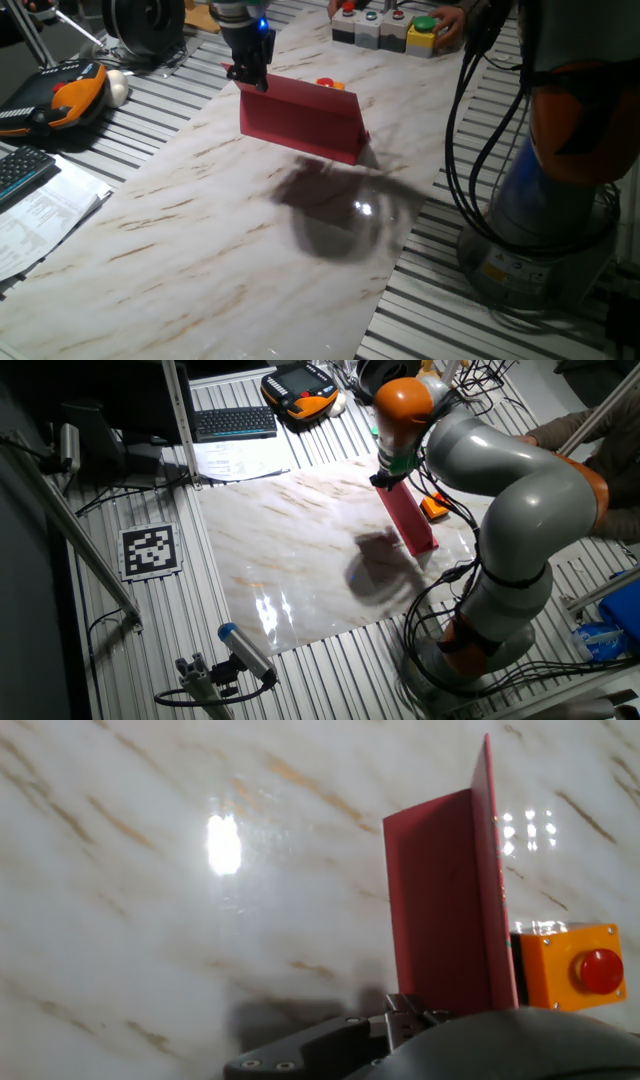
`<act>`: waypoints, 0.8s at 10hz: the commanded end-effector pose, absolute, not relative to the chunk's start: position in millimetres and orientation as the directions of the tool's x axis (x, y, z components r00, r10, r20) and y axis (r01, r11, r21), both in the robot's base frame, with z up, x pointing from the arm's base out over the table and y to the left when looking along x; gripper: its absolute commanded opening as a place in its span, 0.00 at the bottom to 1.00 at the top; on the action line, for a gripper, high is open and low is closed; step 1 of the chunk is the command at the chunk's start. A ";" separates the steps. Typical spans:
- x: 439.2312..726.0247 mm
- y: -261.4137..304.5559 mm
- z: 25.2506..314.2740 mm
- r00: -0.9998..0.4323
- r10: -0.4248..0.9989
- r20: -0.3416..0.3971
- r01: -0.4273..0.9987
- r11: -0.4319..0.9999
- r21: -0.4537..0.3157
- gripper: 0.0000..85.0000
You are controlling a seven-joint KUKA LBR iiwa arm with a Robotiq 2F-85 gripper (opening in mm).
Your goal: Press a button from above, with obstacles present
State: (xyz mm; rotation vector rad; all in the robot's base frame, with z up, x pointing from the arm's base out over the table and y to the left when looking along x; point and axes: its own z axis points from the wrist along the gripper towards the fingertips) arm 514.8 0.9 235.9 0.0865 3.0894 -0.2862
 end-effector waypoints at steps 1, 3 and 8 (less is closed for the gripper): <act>514.8 0.6 235.8 -0.997 0.071 -0.038 0.076 0.983 -0.168 0.00; 514.8 0.6 235.8 -0.998 0.065 0.002 0.064 0.988 -0.141 0.00; 533.4 -97.8 277.0 -0.999 -0.034 0.034 -0.037 0.994 -0.103 0.00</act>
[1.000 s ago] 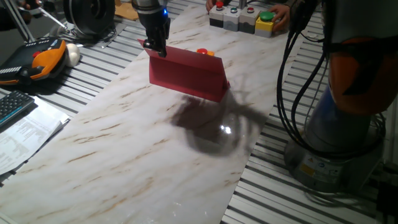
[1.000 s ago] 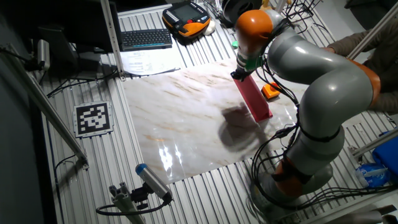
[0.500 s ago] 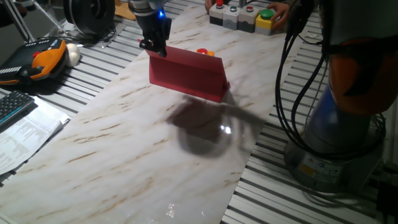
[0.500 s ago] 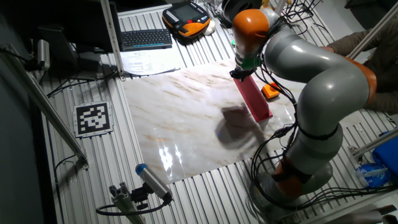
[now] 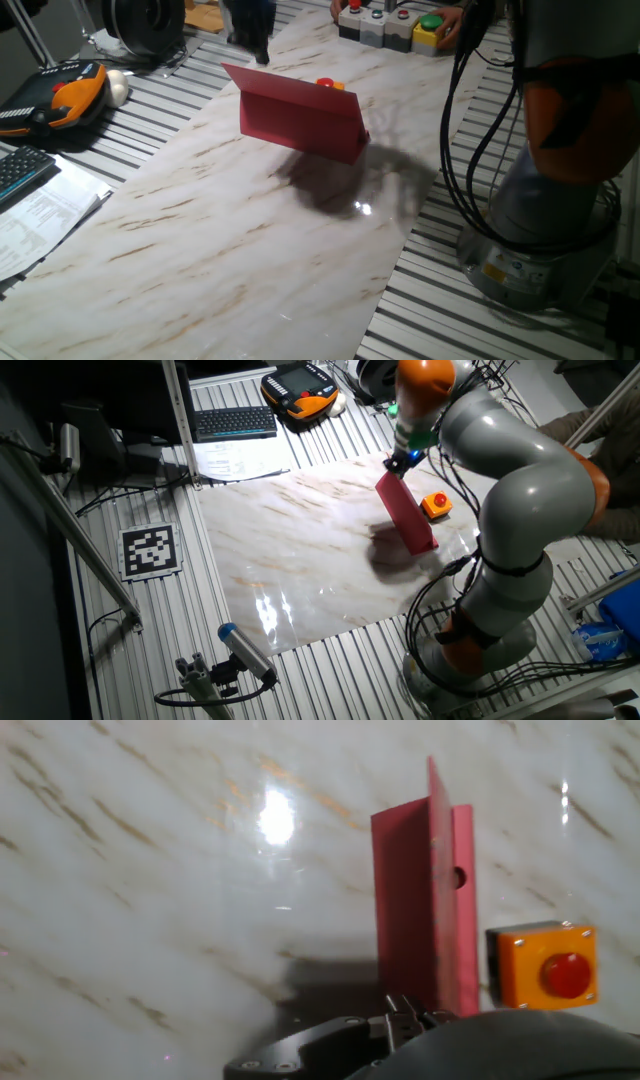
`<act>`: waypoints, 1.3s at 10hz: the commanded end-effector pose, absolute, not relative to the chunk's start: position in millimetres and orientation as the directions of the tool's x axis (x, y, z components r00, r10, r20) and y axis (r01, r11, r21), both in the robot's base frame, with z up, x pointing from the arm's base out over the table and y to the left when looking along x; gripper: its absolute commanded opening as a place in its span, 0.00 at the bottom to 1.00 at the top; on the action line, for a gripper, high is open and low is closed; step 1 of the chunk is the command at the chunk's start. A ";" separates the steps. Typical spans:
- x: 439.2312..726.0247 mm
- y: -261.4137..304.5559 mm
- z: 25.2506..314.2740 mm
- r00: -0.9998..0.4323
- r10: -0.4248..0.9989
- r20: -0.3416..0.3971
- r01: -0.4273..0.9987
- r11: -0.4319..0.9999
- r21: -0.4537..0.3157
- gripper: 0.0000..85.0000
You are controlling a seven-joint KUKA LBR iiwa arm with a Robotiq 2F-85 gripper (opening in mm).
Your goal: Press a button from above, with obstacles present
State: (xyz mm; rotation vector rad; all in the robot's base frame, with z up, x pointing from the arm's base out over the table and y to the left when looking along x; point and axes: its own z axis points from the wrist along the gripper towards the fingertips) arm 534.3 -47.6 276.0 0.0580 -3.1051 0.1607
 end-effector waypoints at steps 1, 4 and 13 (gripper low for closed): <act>538.0 -118.0 272.2 -0.998 -0.043 0.039 -0.046 0.994 -0.101 0.00; 548.7 -166.0 248.7 -0.993 -0.106 0.044 -0.110 0.986 -0.124 0.00; 540.4 -231.2 186.2 -0.967 -0.254 -0.004 -0.252 0.963 -0.097 0.00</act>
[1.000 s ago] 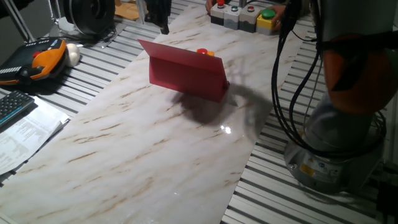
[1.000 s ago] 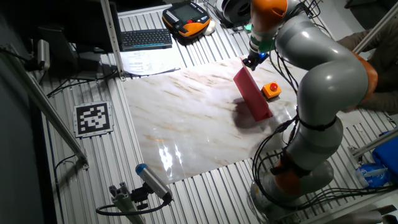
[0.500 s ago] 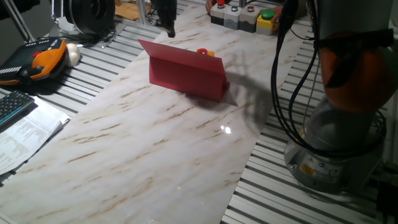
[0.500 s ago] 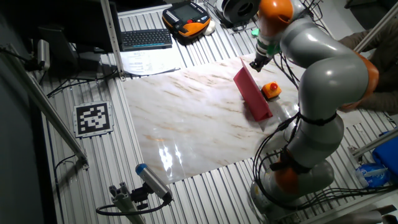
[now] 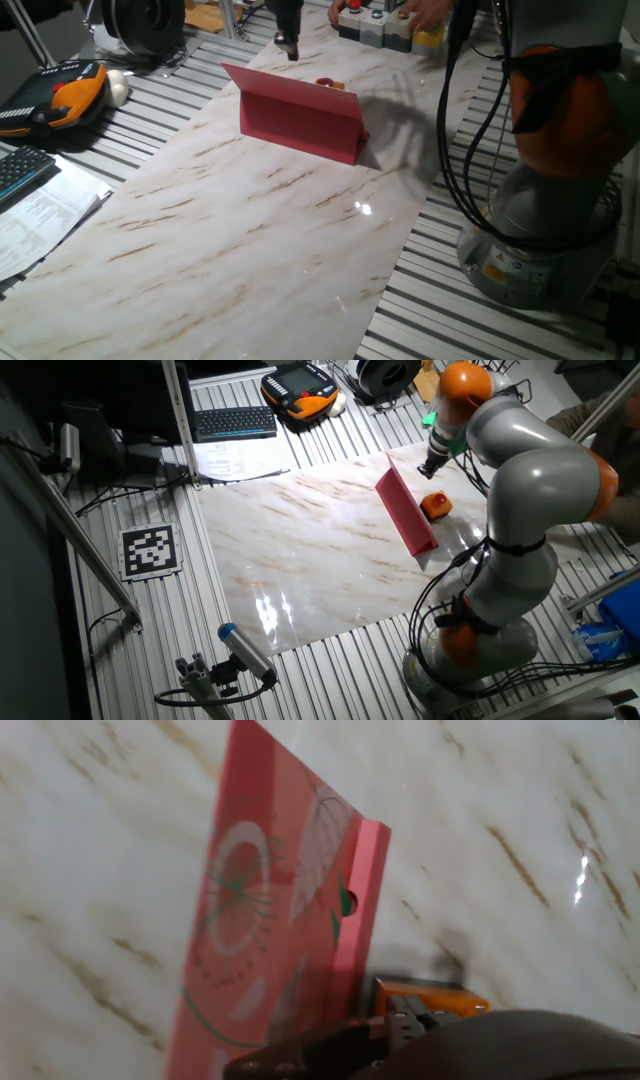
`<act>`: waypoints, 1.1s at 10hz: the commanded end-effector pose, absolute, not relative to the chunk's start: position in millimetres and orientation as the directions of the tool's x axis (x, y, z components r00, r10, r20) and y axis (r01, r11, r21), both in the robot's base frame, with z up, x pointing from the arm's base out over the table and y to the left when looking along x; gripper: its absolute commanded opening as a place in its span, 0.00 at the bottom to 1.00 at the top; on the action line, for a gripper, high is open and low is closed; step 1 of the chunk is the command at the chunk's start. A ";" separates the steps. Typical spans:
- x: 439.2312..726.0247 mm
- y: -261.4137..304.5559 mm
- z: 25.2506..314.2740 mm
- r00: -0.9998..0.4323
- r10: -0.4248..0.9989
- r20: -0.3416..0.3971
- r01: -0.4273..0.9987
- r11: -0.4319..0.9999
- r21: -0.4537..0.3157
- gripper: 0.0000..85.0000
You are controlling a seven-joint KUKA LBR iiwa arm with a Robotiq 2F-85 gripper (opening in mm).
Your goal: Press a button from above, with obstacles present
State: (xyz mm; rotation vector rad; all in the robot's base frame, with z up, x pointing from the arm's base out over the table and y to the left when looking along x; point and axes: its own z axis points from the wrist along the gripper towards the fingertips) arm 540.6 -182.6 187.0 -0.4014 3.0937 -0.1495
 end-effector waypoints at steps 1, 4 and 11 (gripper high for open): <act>540.4 -231.2 186.2 -0.965 -0.262 -0.013 -0.260 0.961 -0.095 0.00; 540.4 -231.2 186.2 -0.963 -0.269 -0.028 -0.267 0.961 -0.073 0.00; 540.4 -231.2 186.2 -0.990 -0.141 0.012 -0.141 0.990 -0.025 0.00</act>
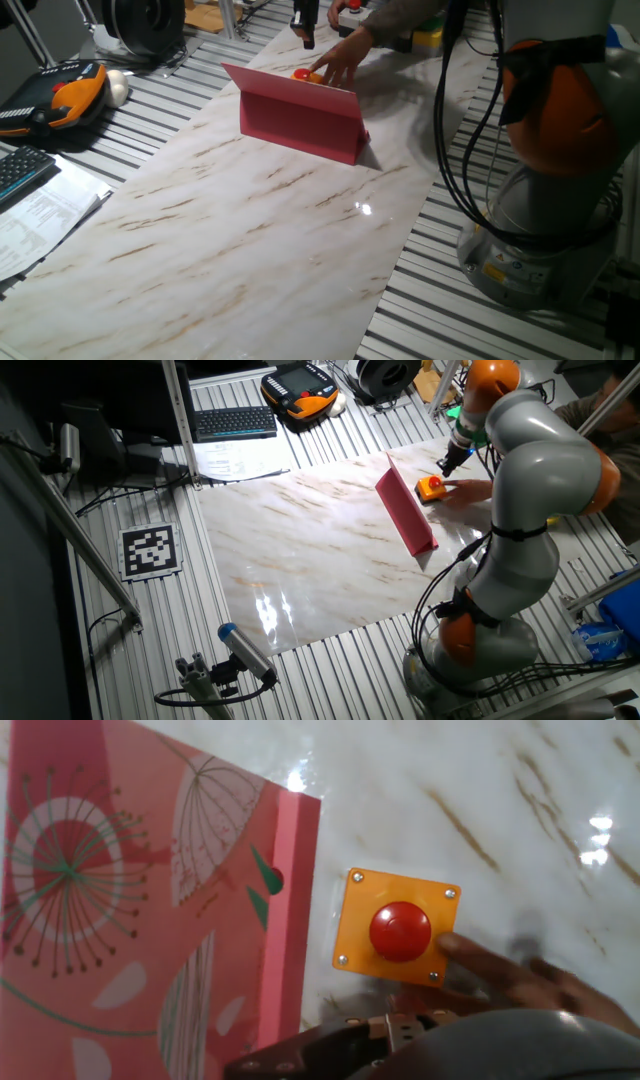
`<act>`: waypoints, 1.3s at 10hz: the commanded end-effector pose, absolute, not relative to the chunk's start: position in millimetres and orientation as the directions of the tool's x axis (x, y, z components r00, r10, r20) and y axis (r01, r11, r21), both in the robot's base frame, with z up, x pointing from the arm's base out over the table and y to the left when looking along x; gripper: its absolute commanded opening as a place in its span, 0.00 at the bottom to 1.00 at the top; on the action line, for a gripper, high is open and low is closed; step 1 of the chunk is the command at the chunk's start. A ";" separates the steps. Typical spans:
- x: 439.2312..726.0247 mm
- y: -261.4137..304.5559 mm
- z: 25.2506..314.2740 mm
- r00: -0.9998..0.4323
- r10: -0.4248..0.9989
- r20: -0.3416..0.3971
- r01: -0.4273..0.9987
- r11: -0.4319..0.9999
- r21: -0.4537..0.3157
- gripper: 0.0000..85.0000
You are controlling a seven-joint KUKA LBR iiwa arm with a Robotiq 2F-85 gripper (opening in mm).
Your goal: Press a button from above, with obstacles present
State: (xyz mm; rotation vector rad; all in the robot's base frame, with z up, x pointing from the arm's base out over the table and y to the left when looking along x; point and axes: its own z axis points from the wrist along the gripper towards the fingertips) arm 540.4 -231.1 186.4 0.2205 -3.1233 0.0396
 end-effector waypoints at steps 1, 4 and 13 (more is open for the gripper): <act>540.4 -231.2 186.2 -0.990 -0.138 0.015 -0.138 0.990 -0.023 0.00; 511.1 -219.2 189.4 -0.994 -0.113 -0.012 -0.112 0.993 -0.021 0.00; 569.4 -222.9 156.5 -0.989 -0.149 -0.010 -0.149 0.989 -0.019 0.00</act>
